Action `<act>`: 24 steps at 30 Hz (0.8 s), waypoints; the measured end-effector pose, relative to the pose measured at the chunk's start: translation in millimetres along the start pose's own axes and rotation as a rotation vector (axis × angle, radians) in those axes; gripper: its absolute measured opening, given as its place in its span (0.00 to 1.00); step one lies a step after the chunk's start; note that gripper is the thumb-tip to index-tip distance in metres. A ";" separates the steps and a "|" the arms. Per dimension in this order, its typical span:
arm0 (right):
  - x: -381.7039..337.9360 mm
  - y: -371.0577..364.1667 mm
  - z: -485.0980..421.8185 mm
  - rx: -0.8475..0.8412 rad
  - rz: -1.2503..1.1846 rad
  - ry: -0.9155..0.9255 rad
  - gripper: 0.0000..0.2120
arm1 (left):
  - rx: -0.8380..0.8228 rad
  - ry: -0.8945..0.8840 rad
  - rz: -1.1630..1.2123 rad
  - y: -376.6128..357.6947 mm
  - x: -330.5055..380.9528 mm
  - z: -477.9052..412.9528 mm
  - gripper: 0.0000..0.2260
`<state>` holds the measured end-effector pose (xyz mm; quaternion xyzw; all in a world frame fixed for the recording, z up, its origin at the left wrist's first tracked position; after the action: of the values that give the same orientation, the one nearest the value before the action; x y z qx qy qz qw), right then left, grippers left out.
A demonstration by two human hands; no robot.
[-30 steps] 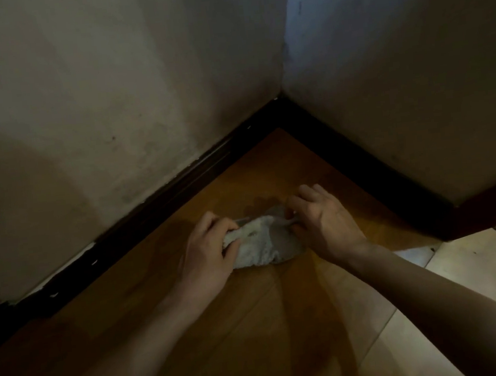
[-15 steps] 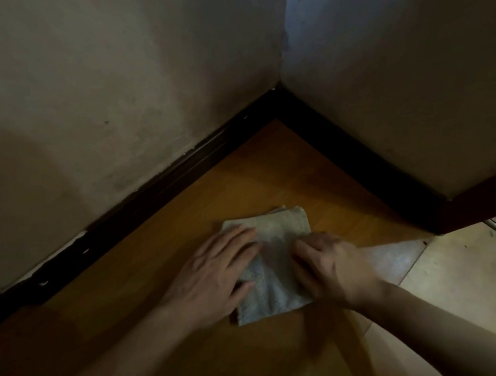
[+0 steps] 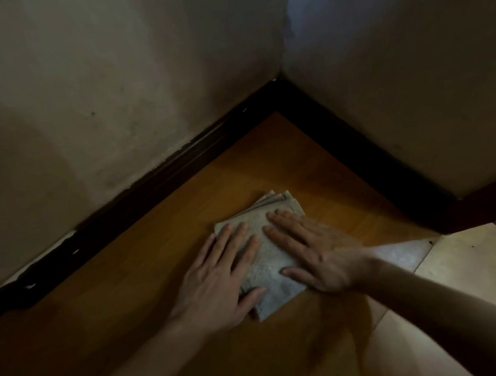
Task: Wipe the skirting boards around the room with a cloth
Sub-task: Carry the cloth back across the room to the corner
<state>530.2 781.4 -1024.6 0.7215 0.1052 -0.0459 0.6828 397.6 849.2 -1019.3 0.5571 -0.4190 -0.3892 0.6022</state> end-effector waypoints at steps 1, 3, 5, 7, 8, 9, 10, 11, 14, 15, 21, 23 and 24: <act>9.6 5.6 -8.7 -0.008 0.007 0.022 0.35 | -0.002 0.018 -0.007 -1.6 -1.5 -6.6 0.37; 27.1 17.1 -27.2 -0.030 0.045 0.009 0.33 | 0.010 0.064 -0.008 -3.5 -5.3 -22.5 0.39; 37.0 24.9 -40.7 -0.030 0.120 -0.082 0.34 | 0.021 0.120 0.003 -6.4 -10.0 -40.6 0.40; 35.0 32.2 -44.2 0.037 0.194 -0.216 0.34 | 0.030 0.172 0.019 -9.1 -16.1 -59.5 0.40; 31.0 34.5 -40.6 0.082 0.188 -0.288 0.33 | 0.035 0.185 0.017 -9.5 -18.4 -68.3 0.40; 28.5 34.1 -34.6 0.122 0.151 -0.353 0.31 | 0.041 0.189 0.010 -8.8 -19.5 -76.6 0.40; 27.9 30.8 -27.9 0.145 0.107 -0.398 0.30 | 0.047 0.188 0.007 -7.5 -19.8 -83.5 0.40; 29.2 26.3 -21.5 0.147 0.073 -0.424 0.29 | 0.056 0.192 0.016 -5.5 -19.5 -89.0 0.40; 44.2 20.5 -15.3 0.144 0.064 -0.416 0.30 | 0.109 0.231 0.041 3.0 -19.4 -95.5 0.38; 49.6 22.5 -18.8 0.155 0.069 -0.403 0.29 | 0.131 0.241 0.034 5.8 -19.0 -95.0 0.36; 73.9 33.6 -35.3 0.192 0.061 -0.408 0.27 | 0.128 0.306 0.085 4.9 -24.9 -101.3 0.35; 71.7 36.6 -27.8 0.245 0.060 -0.401 0.25 | 0.135 0.308 0.113 4.1 -27.3 -110.3 0.34; 68.6 34.4 -24.3 0.239 0.065 -0.385 0.25 | 0.130 0.307 0.122 3.3 -28.5 -114.0 0.34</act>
<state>602.5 810.1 -1003.9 0.7783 -0.0565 -0.1730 0.6009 494.7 915.4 -1021.2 0.6212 -0.3794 -0.2344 0.6444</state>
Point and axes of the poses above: each hand's wrist, its own z-axis away from the middle knuckle, its own y-axis out of the back of the hand, x = y × z, the point moved 9 cm from there along -z, towards the middle knuckle, and after that the axes turned 14 degrees about x, right-handed, at the moved point
